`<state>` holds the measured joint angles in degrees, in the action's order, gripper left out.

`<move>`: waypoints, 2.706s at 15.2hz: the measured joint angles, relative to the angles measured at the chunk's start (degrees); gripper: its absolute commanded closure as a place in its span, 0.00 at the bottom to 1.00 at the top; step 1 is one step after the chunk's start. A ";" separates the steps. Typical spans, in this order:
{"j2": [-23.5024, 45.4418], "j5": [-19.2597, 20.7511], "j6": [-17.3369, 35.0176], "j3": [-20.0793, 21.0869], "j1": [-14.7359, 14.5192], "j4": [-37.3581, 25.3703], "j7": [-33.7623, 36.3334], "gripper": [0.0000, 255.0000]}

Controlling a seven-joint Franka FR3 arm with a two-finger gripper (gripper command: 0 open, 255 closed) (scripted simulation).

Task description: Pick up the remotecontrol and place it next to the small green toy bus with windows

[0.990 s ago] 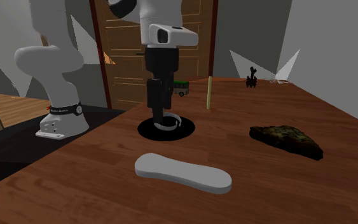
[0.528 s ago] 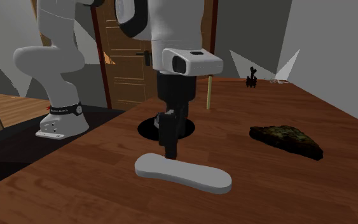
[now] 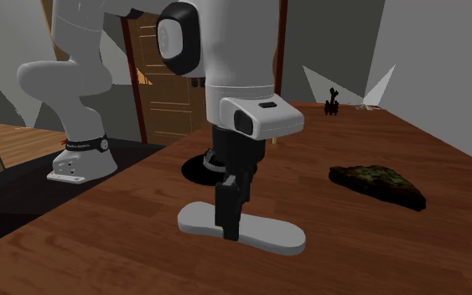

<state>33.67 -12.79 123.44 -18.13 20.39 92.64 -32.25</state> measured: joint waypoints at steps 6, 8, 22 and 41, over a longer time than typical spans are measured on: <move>1.15 -0.41 1.49 0.28 0.15 0.37 -0.24 0.00; 1.17 -0.42 1.51 0.28 0.15 0.36 -0.24 0.00; 0.31 -0.10 0.26 0.05 0.08 -0.06 -0.09 1.00; -5.88 2.35 -10.62 -1.34 -0.68 -5.03 1.62 1.00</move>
<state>27.79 -10.44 112.82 -19.46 19.71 87.62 -30.63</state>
